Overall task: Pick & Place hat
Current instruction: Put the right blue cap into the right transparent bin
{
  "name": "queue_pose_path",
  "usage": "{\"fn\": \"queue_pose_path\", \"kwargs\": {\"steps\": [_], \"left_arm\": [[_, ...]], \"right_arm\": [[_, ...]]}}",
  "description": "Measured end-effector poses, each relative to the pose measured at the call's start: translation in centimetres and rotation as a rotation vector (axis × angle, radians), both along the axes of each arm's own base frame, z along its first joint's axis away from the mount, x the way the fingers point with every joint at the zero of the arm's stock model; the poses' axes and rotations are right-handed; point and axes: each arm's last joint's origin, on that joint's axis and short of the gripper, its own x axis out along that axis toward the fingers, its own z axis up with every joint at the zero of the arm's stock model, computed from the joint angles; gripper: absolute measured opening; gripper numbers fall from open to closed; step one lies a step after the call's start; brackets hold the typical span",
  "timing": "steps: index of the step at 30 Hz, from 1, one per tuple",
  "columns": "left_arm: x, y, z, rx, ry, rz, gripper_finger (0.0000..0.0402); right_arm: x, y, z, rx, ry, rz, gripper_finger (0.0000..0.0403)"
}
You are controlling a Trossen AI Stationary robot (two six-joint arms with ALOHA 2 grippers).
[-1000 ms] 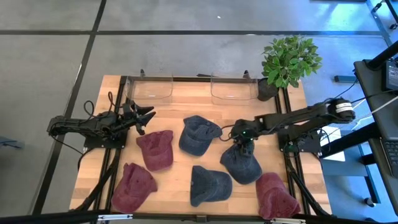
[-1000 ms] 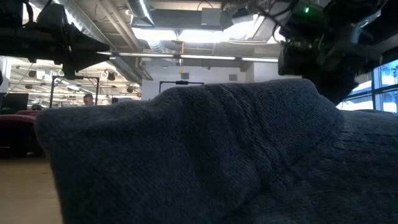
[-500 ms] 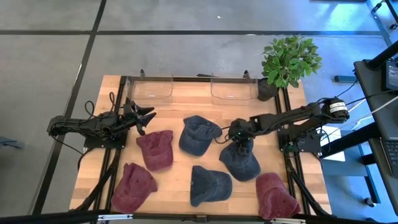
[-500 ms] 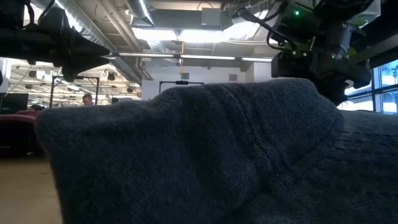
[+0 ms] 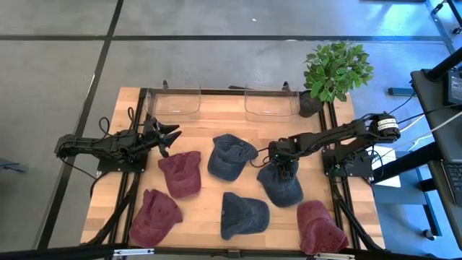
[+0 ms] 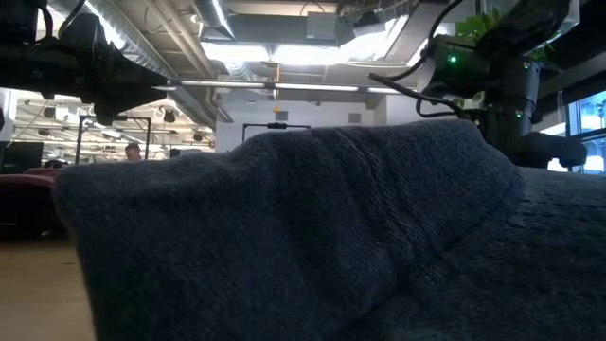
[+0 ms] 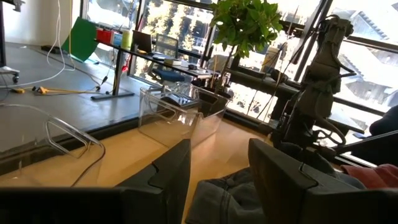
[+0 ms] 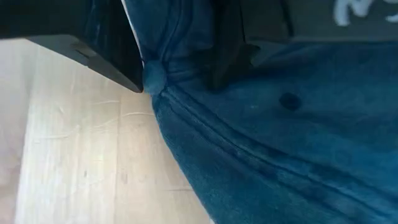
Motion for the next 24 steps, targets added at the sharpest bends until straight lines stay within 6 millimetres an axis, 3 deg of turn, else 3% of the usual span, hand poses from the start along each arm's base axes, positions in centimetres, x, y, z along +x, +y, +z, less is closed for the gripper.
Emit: {"fn": "queue_pose_path", "kwargs": {"steps": [8,18,24], "left_arm": [[0.0,0.0,-0.01,0.0,0.0,0.0,0.0157],[0.0,0.0,-0.01,0.0,0.0,0.001,0.0157],[0.0,0.0,-0.01,-0.001,0.0,0.001,0.0157]], "right_arm": [[0.13,0.0,-0.7,0.0,0.037,-0.005,0.0172],[0.1,0.01,-0.55,0.009,0.024,-0.028,0.0045],[0.06,0.1,-0.38,0.058,0.02,-0.055,0.0045]]}}
